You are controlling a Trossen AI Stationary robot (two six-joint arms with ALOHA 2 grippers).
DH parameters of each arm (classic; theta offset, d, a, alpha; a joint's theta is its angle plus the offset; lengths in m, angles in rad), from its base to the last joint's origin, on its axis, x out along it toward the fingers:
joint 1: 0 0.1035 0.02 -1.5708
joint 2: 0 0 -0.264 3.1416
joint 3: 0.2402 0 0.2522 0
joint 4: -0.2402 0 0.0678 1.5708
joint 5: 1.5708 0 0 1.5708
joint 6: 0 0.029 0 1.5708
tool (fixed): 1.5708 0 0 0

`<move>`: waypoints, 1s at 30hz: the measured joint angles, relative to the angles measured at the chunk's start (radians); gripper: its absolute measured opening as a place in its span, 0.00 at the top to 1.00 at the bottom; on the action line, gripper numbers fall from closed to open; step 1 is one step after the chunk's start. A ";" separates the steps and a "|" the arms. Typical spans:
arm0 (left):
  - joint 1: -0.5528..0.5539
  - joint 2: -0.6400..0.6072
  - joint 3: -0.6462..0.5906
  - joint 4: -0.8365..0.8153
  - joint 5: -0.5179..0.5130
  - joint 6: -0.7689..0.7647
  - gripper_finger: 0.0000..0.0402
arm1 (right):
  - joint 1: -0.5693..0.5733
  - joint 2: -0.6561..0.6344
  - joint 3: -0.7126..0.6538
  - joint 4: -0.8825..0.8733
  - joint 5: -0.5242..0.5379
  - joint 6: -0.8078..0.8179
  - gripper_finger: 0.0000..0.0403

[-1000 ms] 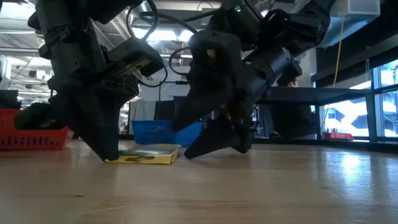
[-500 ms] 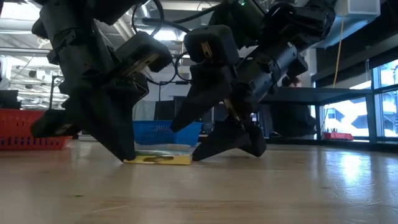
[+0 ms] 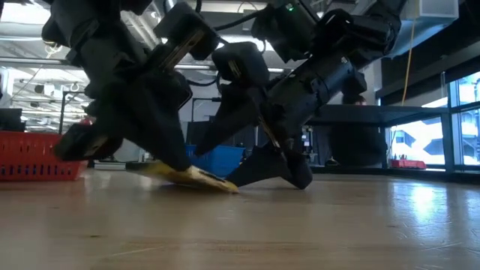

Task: Pick & Place Office Desk Supplies
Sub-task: Put the yellow crayon box into the green bin

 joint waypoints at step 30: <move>0.038 -0.026 0.002 0.001 -0.024 0.036 1.00 | 0.069 -0.105 -0.005 -0.218 0.112 -0.991 0.35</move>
